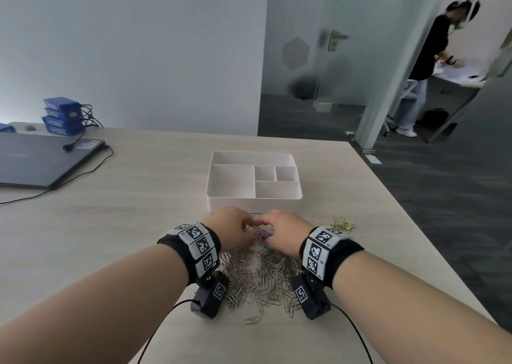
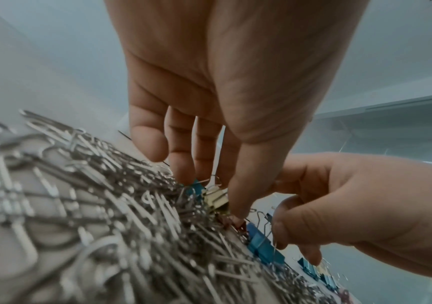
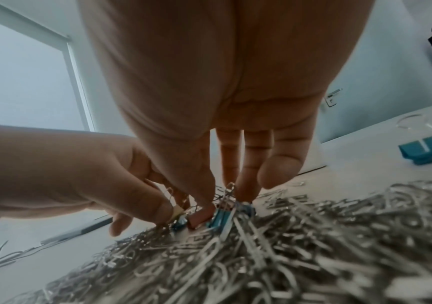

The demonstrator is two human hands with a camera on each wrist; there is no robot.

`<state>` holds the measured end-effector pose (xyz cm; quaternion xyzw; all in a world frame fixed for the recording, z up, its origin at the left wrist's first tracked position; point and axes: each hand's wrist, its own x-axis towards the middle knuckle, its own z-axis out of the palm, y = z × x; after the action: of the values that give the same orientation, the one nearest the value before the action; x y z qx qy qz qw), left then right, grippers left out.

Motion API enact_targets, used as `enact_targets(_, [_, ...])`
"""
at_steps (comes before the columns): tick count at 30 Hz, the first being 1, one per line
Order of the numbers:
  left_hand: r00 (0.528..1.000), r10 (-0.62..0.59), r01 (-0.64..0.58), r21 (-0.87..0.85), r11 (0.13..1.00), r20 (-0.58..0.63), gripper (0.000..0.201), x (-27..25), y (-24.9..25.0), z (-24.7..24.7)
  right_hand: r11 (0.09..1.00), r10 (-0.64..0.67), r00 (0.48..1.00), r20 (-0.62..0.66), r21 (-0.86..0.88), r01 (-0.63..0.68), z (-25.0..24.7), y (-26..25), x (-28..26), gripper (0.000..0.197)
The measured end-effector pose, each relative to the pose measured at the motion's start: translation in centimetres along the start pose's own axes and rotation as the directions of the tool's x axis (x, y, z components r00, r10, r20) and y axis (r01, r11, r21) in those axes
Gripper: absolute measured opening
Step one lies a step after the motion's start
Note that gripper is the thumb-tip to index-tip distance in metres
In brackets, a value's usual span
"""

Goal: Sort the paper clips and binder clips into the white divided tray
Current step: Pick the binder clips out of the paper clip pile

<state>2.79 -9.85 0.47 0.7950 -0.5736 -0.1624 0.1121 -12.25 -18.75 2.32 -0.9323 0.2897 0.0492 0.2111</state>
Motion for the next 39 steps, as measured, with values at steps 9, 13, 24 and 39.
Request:
enact_targets(9, [0.995,-0.074,0.057,-0.24,0.969,-0.065,0.011,-0.6,-1.4,-0.4,1.0,-0.016,0.999,-0.048,-0.008,0.016,1.0,0.1,0.8,0.037])
enact_targets(13, [0.995,-0.092,0.077,-0.292,0.953,-0.039,0.004,-0.9,-1.6,-0.4,0.999,-0.011,0.997,-0.073,0.034,0.013,0.7,0.3,0.5,0.022])
enact_targets(24, [0.986,-0.162,0.109,-0.579,0.808,-0.04,0.01,-1.3,-1.7,-1.2,0.859,0.184,0.976,-0.115,0.502,-0.103,-0.2,2.8,-0.8,0.014])
enact_targets(39, [0.993,-0.089,0.117,-0.823,0.556,0.081,0.007,1.5,3.9,0.5,0.352,0.591,0.788,-0.169,0.934,-0.063,-3.2,12.7,-4.7,0.018])
